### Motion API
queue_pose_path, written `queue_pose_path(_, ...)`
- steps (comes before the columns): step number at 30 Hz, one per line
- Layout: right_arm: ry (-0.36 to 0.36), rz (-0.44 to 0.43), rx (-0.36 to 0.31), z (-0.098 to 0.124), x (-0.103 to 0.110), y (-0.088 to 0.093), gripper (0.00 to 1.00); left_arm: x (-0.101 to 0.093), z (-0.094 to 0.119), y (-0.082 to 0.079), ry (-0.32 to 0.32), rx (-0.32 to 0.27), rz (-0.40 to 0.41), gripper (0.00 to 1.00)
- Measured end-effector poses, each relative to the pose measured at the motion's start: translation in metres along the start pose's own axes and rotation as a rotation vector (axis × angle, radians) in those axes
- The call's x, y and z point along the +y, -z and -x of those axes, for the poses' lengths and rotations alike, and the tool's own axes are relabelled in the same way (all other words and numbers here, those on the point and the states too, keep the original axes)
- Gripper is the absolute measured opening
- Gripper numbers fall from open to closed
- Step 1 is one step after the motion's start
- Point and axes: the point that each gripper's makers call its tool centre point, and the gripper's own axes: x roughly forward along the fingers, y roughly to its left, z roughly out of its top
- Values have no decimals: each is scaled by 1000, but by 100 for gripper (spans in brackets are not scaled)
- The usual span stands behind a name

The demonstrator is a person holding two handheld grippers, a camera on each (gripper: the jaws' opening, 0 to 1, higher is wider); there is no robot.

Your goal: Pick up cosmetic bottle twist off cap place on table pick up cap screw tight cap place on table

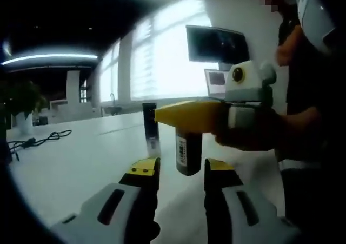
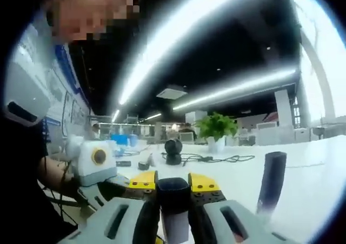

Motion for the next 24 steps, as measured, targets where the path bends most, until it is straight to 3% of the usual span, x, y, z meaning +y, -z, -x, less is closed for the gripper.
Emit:
queue_pose_path(5,40,10,13,-9,-11,3,13,13,6,3,-67,9,12,21)
queue_pose_path(11,70,-4,21,-24,-21,6,13,16,11,4,-100,14,10,19)
queue_pose_path(12,96,39,24,-26,-27,6,13,16,12,4,-104,11,10,19)
queue_pose_path(17,136,-24,16,-37,-41,8,13,14,14,2,-108,-2,2,19)
queue_pose_path(24,167,-10,28,-55,-52,12,13,17,16,-2,-117,-30,28,16)
